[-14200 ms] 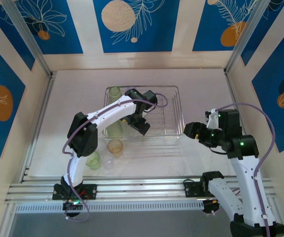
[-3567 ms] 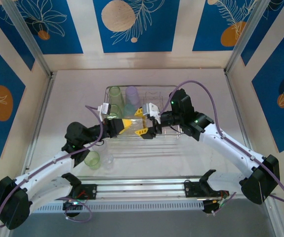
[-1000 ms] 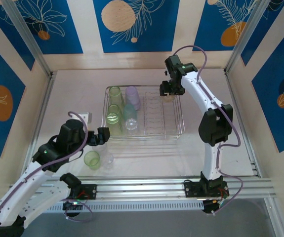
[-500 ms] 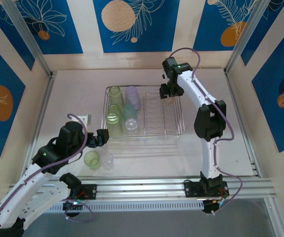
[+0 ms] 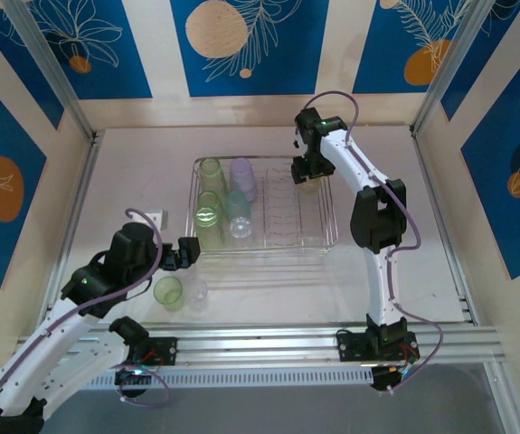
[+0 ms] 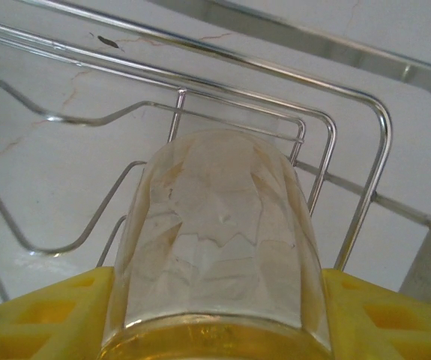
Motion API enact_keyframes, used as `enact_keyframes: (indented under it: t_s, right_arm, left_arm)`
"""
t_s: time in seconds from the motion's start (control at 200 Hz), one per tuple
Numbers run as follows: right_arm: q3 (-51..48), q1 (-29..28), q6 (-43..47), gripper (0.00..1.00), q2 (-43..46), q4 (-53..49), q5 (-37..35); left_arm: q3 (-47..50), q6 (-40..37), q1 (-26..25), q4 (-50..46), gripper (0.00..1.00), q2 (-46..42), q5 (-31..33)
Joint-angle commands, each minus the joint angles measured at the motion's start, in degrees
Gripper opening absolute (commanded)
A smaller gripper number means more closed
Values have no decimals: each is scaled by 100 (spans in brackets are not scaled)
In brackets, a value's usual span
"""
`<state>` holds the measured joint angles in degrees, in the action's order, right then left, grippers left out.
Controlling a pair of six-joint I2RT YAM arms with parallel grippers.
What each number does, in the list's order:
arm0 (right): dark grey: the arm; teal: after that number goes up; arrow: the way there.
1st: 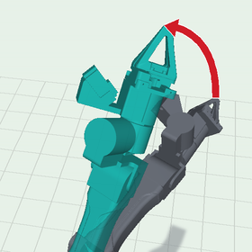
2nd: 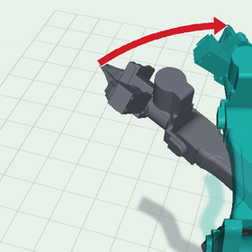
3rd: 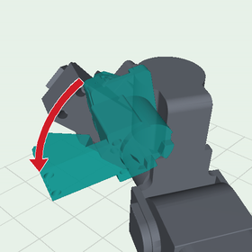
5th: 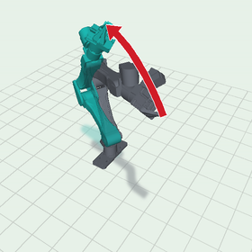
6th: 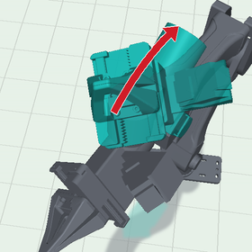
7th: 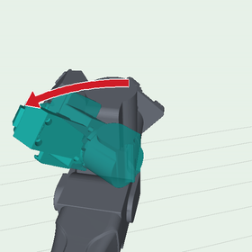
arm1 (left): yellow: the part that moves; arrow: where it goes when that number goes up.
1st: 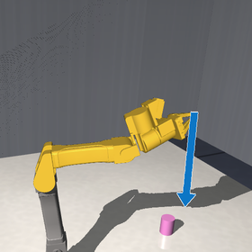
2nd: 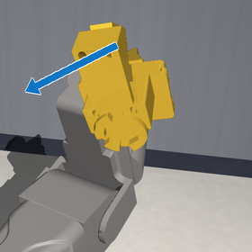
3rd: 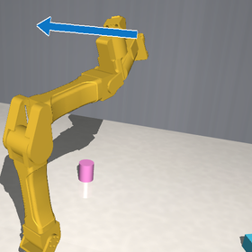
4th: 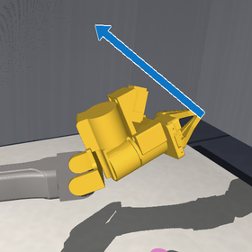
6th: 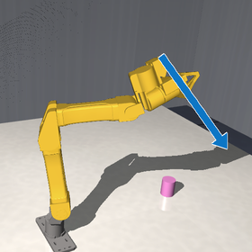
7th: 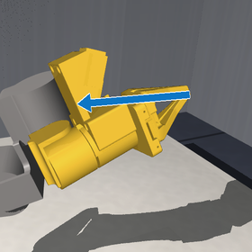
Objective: Load the cups into the dish rack
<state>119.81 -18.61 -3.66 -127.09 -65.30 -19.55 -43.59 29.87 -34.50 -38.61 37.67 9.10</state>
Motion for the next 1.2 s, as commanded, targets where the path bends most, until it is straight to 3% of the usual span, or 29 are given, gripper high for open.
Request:
enact_keyframes:
  t_s: [0.0, 0.68, 1.196]
  right_arm:
    - [140, 33, 262, 25, -175, -4, -118]
    - [60, -82, 768, 68, -405, 629, -204]
    - [337, -92, 729, 87, -309, 510, -437]
  left_arm:
    - [35, 27, 31, 38, 100, 54, 96]
    - [166, 159, 31, -23, 100, 43, 285]
    - [186, 212, 31, -92, 100, 0, 346]
